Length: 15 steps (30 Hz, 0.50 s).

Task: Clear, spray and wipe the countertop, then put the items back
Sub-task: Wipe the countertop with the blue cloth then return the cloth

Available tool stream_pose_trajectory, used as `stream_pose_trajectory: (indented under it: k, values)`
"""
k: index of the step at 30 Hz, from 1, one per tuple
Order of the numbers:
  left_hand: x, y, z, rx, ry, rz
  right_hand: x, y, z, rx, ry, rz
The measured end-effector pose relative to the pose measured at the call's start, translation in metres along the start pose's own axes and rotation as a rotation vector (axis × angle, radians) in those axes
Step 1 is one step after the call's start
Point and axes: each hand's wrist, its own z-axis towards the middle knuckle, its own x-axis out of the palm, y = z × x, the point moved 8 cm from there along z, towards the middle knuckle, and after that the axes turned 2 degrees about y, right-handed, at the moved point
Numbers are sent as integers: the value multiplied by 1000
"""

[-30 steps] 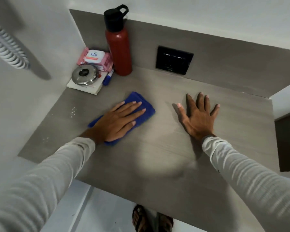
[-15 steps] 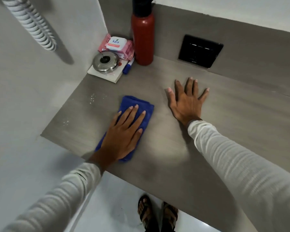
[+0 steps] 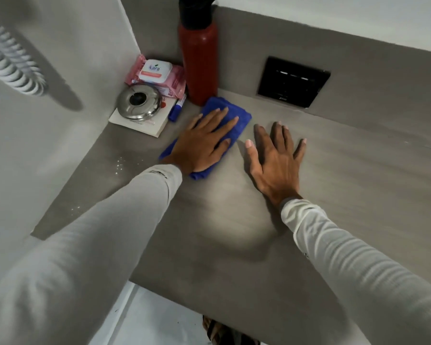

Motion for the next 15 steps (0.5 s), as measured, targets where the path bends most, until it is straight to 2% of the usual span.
stream_pose_trajectory:
  k: [7, 10, 13, 15]
  values:
    - [3, -17, -51, -597, -65, -119, -1, 4, 0, -20, 17, 3]
    - [1, -35, -100, -758, -116, -141, 3, 7, 0, -30, 58, -81]
    - [-3, -57, -154, -720, -116, -92, 9, 10, 2, -30, 125, -182]
    - [-3, -64, -184, -536, -49, -41, 11, 11, 3, -40, 162, -224]
